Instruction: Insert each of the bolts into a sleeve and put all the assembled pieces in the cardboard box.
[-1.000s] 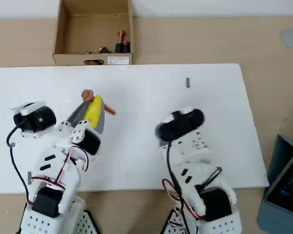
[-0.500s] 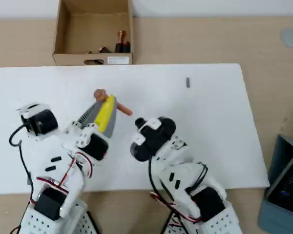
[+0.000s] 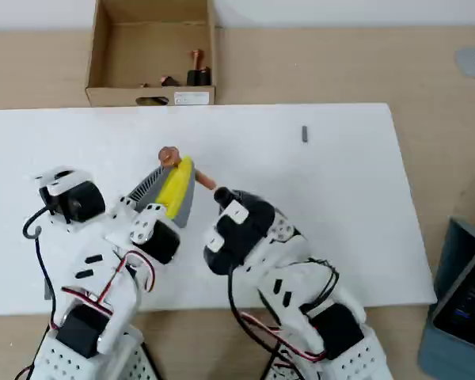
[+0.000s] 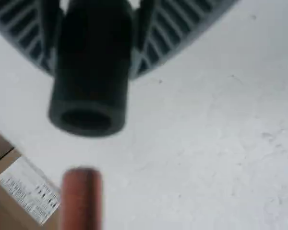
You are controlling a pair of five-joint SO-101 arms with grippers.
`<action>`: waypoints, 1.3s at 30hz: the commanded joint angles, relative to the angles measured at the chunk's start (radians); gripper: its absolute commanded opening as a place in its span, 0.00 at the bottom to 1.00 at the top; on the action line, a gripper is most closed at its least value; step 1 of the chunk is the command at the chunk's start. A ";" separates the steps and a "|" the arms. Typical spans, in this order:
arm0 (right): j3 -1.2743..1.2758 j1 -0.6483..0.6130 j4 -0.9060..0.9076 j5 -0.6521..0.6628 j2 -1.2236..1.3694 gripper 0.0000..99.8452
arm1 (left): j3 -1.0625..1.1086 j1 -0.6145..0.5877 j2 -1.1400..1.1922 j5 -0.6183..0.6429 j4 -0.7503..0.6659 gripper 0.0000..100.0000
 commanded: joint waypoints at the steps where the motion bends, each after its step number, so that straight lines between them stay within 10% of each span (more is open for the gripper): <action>1: -0.015 -0.008 -0.052 0.012 -0.122 0.01 | -0.015 0.035 -0.013 -0.006 -0.012 0.00; 34: -0.058 -0.035 -0.057 0.012 -0.122 0.01 | 0.063 0.170 -0.013 -0.008 0.192 0.00; 39: -0.056 -0.035 -0.057 0.012 -0.122 0.01 | 0.061 0.163 -0.013 -0.008 0.186 0.14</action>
